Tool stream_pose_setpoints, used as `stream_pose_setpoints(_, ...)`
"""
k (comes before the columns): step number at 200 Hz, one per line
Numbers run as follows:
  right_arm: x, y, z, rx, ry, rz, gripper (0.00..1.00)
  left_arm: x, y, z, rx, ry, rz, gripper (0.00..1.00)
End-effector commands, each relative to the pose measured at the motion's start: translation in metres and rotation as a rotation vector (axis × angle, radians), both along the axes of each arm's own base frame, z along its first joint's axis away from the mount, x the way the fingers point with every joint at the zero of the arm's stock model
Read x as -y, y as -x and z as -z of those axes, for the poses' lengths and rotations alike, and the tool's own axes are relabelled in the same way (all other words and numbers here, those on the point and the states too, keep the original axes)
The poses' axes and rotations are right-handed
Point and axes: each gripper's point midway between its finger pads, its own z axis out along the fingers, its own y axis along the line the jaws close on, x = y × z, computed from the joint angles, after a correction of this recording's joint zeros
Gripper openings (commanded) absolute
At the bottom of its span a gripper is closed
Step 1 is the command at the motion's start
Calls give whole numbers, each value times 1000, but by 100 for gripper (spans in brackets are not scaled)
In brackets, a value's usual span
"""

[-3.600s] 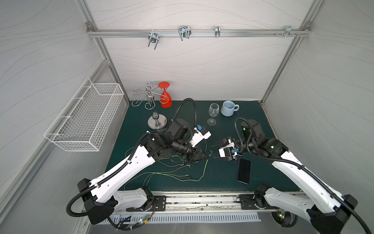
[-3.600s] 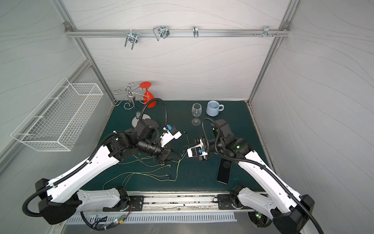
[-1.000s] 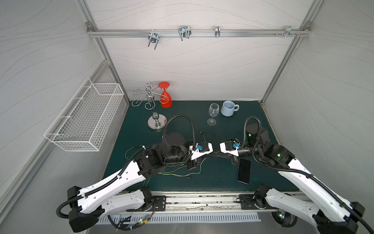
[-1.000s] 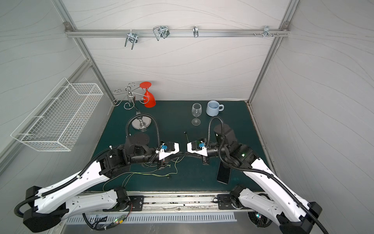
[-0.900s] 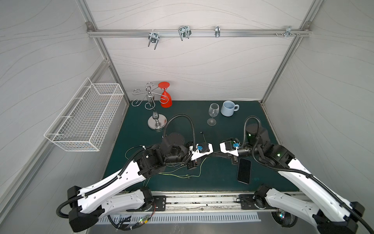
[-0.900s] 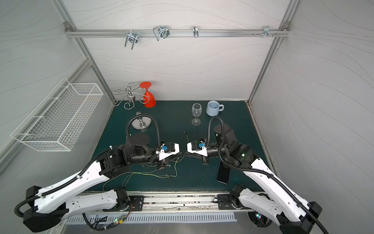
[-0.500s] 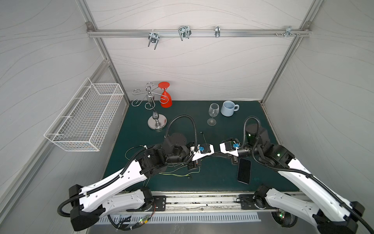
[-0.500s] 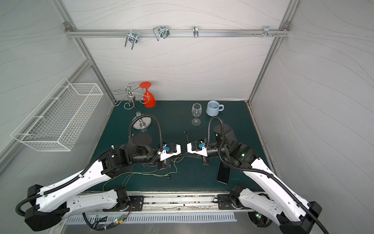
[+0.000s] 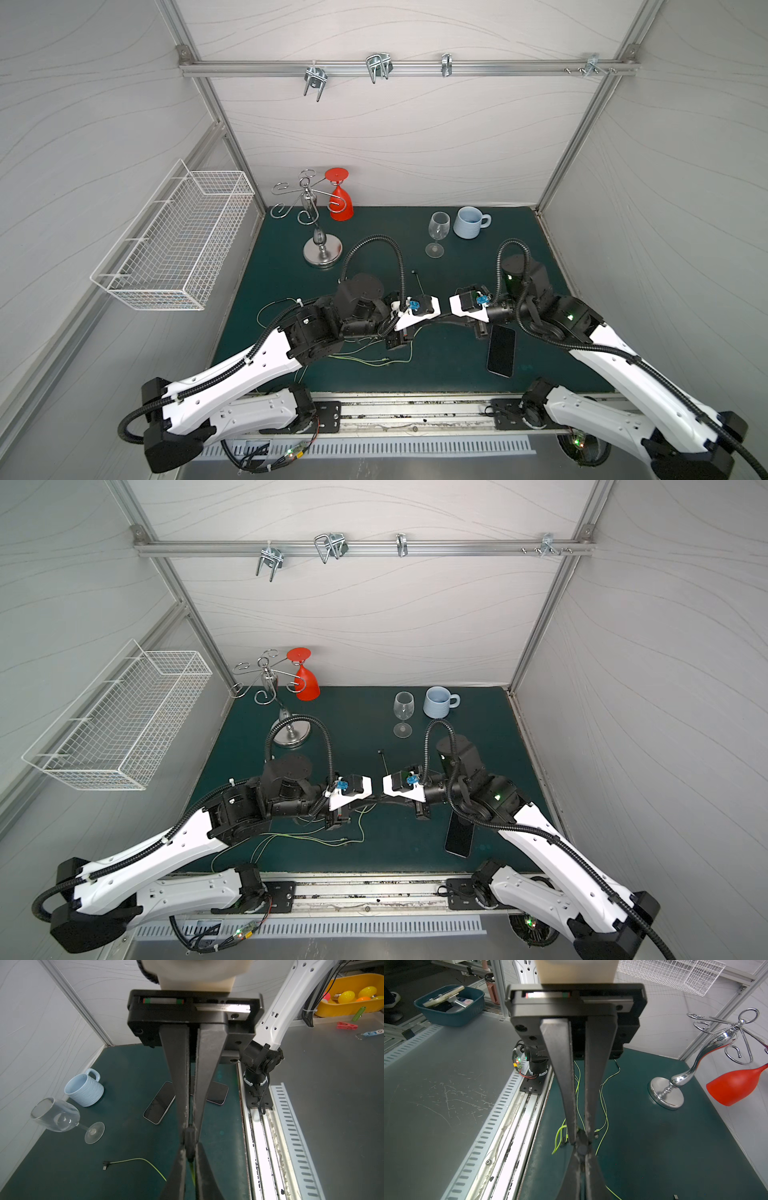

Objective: Plug wired earphones into phones
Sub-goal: Pick up the wired earphone from the center of the board.

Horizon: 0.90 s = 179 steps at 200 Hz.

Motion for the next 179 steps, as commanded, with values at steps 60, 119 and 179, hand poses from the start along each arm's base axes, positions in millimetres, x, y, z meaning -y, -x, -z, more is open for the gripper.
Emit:
stream_pose_setpoints(60,9,-28,16,-124,44,265,51,0,-25,-15,5,88,-156,0)
stream_pose_setpoints(119,138,-88,89,-865,28,1479,78,-23,-61,26,-339,230,-545,0)
stream_pose_setpoints(179,213,-47,189,-1381,218,2017,85,-29,-62,69,-610,346,-671,0)
